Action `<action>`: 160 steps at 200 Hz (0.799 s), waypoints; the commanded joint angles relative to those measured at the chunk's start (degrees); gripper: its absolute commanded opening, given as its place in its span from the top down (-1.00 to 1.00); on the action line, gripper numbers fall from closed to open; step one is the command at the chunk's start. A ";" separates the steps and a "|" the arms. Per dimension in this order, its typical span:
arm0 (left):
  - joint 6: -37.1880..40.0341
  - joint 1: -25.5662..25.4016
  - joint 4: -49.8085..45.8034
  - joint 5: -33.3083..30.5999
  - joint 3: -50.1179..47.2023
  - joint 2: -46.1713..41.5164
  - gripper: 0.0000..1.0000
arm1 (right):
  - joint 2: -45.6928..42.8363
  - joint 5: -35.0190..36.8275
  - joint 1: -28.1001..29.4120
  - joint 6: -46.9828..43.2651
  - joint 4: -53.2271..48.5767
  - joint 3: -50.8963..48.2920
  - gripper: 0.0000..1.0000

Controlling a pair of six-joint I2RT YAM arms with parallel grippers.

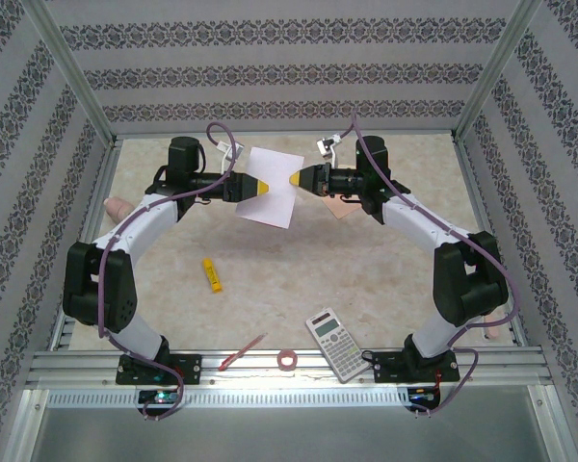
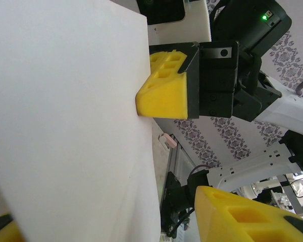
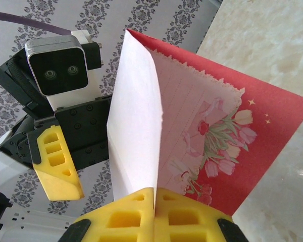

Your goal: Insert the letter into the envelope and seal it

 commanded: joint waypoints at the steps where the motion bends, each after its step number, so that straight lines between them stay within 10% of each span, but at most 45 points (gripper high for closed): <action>1: 1.81 0.80 -1.43 0.68 1.23 -2.35 0.04 | -1.36 0.06 -0.61 -1.51 0.31 -0.73 1.00; 160: 1.25 0.91 -0.55 0.00 0.88 -3.68 0.70 | -3.36 1.88 -1.09 -3.24 -2.50 -0.70 0.95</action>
